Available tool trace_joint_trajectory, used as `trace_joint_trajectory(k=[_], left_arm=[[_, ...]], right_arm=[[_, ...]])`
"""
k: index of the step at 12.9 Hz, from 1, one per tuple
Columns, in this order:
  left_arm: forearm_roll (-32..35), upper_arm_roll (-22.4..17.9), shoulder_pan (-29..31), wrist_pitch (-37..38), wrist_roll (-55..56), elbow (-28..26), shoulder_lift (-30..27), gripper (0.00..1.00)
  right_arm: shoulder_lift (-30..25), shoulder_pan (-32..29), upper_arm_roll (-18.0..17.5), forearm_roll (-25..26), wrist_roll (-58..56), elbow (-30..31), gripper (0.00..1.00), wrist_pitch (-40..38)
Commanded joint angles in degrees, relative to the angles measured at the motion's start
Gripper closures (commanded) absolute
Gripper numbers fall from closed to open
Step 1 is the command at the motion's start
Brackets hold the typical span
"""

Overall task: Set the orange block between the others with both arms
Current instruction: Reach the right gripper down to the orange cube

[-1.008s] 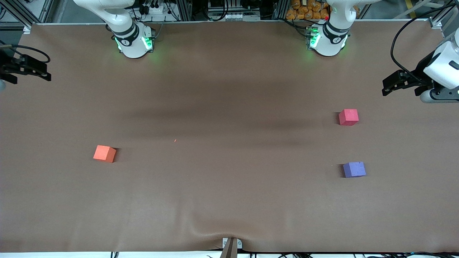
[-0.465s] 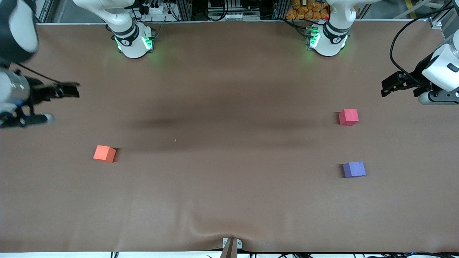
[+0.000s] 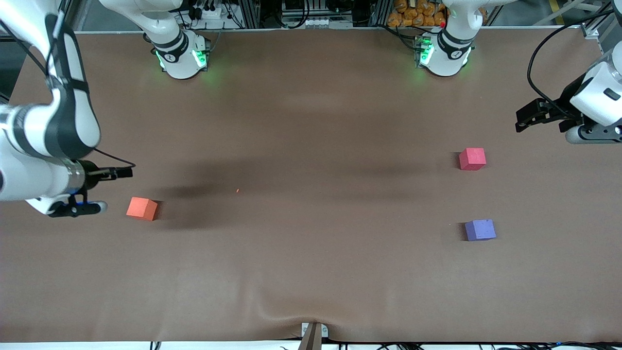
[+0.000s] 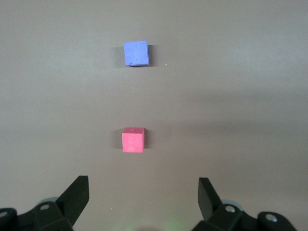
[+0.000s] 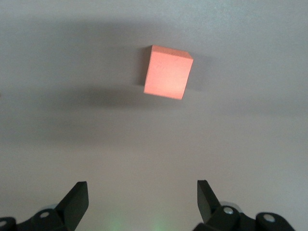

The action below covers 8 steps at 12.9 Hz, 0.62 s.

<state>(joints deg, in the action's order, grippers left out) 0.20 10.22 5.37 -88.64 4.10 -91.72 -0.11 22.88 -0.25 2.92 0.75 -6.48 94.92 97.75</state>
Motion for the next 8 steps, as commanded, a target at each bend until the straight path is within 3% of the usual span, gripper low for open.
trace_joint_trajectory(k=[1,5,8], left_arm=[[-1.3,0.2,0.5,0.5,-0.9,0.6,0.2,0.0],[-1.3,0.3,0.1,0.3,-0.9,0.7,0.5,0.0],[-1.3,0.4,0.5,0.3,-0.9,0.6,0.5,0.0]], right_arm=[[3.3,-2.5,-0.5,-0.6,0.6,2.6,0.0,6.4],[9.5,-3.2,-0.5,-2.2,0.6,2.6,0.0,15.9],[11.4,-3.3,-0.5,-5.7,0.6,2.6,0.0,18.3]])
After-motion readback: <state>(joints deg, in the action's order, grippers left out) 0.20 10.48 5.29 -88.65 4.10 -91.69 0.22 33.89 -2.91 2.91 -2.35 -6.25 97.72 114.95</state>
